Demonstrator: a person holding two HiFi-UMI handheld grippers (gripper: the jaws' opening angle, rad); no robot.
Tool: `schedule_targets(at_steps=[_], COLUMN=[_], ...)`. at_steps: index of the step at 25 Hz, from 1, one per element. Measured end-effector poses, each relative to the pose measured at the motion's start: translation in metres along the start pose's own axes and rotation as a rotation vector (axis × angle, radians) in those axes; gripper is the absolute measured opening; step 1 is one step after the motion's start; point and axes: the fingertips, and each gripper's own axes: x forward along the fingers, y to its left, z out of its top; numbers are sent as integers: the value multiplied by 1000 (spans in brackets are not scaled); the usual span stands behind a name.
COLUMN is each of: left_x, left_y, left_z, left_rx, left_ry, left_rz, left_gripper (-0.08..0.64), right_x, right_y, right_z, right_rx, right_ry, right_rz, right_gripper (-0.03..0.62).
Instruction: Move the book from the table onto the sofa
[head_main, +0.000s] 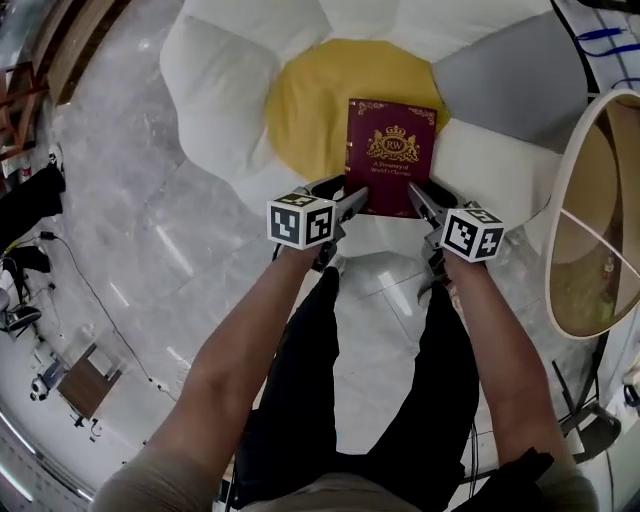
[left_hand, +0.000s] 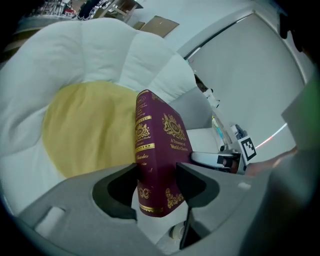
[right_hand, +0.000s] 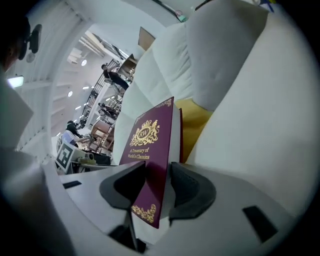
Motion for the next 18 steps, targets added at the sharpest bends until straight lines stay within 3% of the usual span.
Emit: schedule_targets(at_steps=[4, 12, 18], left_x=[10, -25, -95], left_y=[7, -12, -66], left_z=[-4, 12, 34], left_rx=[-42, 15, 69], left_ry=[-13, 28, 32], left_rz=[-38, -20, -66], left_gripper=[244, 244, 244], right_x=[1, -49, -110], right_y=[-4, 22, 71], right_z=[-3, 10, 17], right_rx=[11, 8, -61], right_ry=[13, 39, 51], right_rz=[-43, -143, -216], right_gripper=[172, 173, 84])
